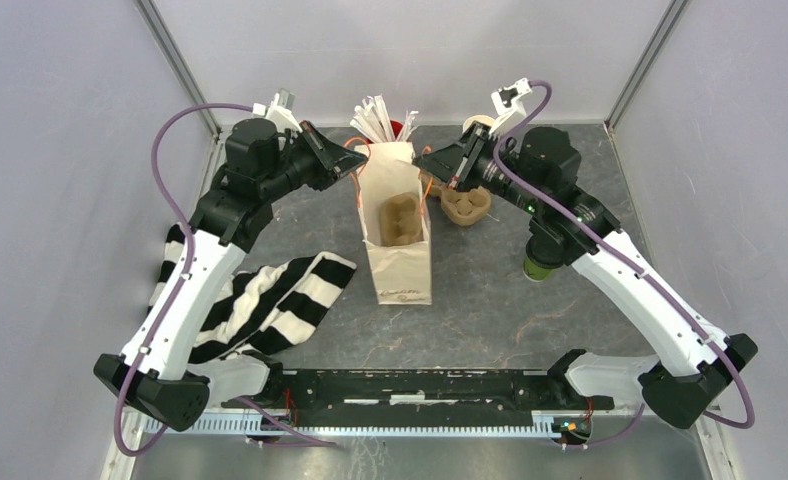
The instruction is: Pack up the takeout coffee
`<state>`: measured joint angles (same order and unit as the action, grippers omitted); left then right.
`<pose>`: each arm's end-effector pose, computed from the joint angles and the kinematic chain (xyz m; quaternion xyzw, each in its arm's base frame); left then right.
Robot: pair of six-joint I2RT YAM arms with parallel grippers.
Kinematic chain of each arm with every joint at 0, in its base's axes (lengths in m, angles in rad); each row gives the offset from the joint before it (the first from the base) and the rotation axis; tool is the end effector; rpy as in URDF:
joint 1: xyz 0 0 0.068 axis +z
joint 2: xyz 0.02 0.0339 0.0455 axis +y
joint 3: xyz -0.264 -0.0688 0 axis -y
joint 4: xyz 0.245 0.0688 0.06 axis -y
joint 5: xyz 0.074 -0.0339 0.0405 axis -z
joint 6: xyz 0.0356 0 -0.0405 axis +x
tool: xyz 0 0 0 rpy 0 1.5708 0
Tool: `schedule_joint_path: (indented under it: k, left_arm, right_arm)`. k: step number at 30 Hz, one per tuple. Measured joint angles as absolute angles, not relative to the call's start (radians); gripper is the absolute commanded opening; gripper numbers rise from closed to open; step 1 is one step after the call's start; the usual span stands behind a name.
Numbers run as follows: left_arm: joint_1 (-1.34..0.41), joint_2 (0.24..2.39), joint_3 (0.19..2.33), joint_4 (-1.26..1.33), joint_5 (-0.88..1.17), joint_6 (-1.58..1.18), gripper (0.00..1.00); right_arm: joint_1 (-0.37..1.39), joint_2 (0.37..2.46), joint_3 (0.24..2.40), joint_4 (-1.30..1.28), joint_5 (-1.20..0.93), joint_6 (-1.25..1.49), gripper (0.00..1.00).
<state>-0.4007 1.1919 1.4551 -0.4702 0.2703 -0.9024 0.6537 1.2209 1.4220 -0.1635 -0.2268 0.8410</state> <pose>0.2258 -0.1060 0.4582 -0.1087 0.7663 -0.4619 0.4331 0.2064 0.1682 0.4733 -0.0167 0.6938 0.5440 0.4716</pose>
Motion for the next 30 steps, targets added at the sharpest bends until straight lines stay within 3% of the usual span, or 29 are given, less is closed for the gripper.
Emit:
schedule_joint_path:
  k: [8, 15, 21, 26, 30]
  left_arm:
    - [-0.401, 1.172, 1.508, -0.461, 0.227, -0.931, 0.02]
    - [-0.381, 1.122, 1.264, -0.479, 0.168, -0.934, 0.02]
    - [-0.346, 1.216, 1.313, -0.535, 0.214, -0.934, 0.02]
    - [-0.346, 1.23, 1.574, -0.472, 0.248, -0.934, 0.02]
    - [-0.346, 1.165, 1.556, -0.407, 0.246, -0.935, 0.02]
  right_arm:
    - [0.654, 1.219, 1.431, -0.128, -0.25, 0.839, 0.0]
    - [0.654, 1.201, 1.172, -0.075, -0.241, 0.834, 0.0]
    - [0.654, 1.419, 1.479, -0.251, -0.288, 0.753, 0.0]
    - [0.654, 1.346, 1.596, -0.2, -0.311, 0.748, 0.0]
    - [0.654, 1.252, 1.55, -0.157, -0.317, 0.755, 0.0]
